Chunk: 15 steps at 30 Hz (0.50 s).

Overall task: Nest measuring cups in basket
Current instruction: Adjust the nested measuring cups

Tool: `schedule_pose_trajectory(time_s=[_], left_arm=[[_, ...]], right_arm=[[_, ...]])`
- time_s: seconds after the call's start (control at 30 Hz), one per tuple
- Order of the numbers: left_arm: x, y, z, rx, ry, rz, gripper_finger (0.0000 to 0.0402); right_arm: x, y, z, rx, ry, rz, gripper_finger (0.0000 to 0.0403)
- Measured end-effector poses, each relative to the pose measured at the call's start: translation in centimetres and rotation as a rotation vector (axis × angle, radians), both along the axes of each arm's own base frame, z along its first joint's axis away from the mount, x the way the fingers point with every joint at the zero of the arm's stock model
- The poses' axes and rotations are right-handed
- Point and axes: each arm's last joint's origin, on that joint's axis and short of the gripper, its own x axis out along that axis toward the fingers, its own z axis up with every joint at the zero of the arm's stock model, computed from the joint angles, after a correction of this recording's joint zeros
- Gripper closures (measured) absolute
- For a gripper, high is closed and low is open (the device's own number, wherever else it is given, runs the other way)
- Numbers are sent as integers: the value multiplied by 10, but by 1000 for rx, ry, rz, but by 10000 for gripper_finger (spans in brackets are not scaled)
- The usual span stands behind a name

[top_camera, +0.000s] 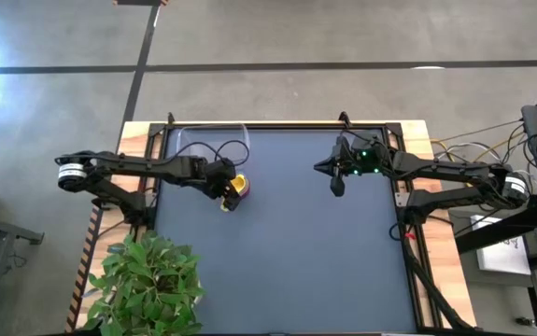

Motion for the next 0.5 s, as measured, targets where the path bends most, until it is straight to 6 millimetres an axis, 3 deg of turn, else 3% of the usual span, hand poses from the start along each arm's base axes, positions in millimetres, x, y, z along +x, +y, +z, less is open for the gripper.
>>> schedule_pose_trajectory(time_s=[0.5], left_arm=[[5, -14, 1, -20, -33, 60, 138]], right_arm=[[0, 0, 0, -3, -5, 0, 381]])
